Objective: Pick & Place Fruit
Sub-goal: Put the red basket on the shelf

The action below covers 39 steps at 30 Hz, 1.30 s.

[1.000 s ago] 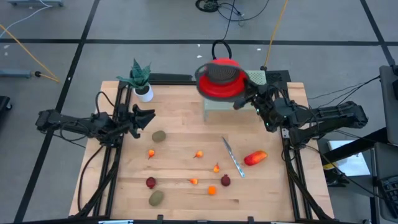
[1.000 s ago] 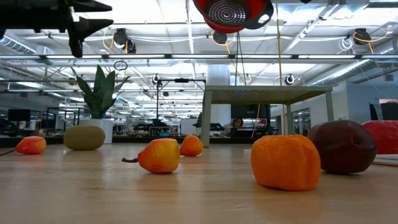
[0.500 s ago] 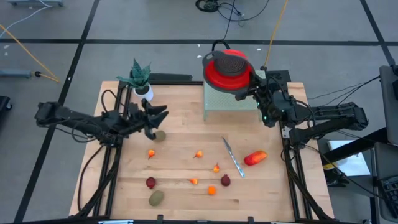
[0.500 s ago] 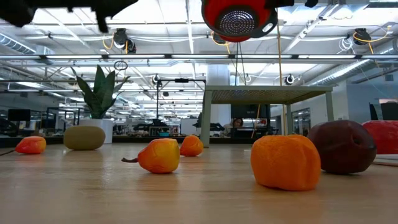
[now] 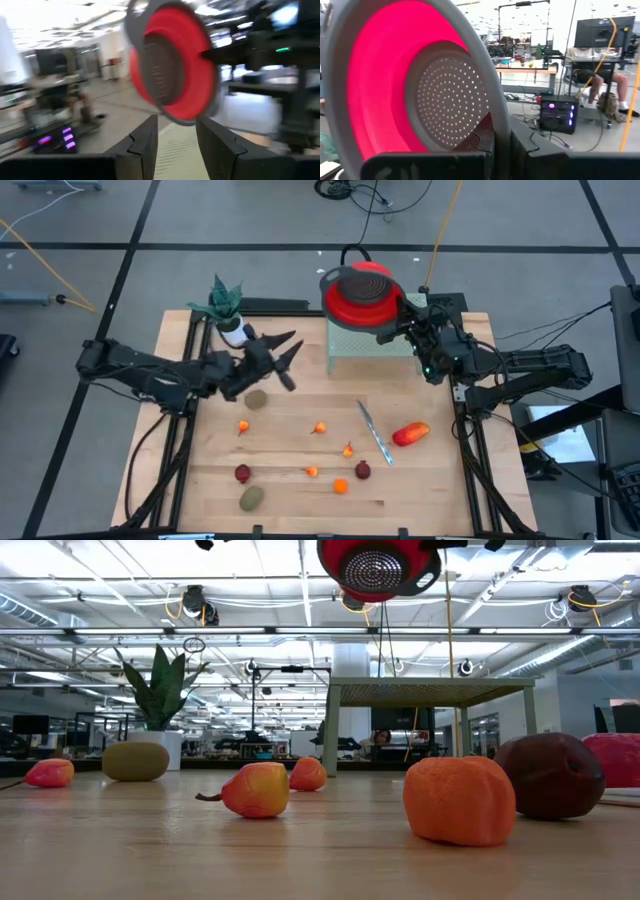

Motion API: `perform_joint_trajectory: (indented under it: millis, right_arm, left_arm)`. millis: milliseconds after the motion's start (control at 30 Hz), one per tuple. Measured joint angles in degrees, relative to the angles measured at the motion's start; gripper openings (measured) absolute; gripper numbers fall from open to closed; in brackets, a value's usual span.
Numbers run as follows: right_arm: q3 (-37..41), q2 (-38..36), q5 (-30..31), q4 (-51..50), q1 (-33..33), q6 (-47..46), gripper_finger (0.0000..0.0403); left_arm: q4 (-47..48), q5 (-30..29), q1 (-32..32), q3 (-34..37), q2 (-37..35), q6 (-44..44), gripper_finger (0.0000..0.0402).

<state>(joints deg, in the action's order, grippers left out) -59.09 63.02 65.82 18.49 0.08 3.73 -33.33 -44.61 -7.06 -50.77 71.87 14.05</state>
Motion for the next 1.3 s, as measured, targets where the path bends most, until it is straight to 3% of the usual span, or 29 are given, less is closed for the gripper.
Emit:
perform_joint_trajectory:
  millis: [467, 700, 1300]
  right_arm:
    - [0.0, 0.0, -4.7, 1.1, 0.0, 0.0, 0.0010]
    - [0.0, 0.0, -5.2, 1.4, 0.0, 0.0, 0.0010]
    - [0.1, 0.0, -10.8, 2.4, 0.0, -2.1, 0.0009]
  left_arm:
    - [0.2, -2.2, 4.7, -12.0, 14.0, -0.7, 0.0134]
    - [0.7, -6.7, 6.5, -12.7, 15.1, -7.3, 0.0134]
    - [2.2, -1.2, 10.2, -12.7, 15.1, -13.1, 0.0134]
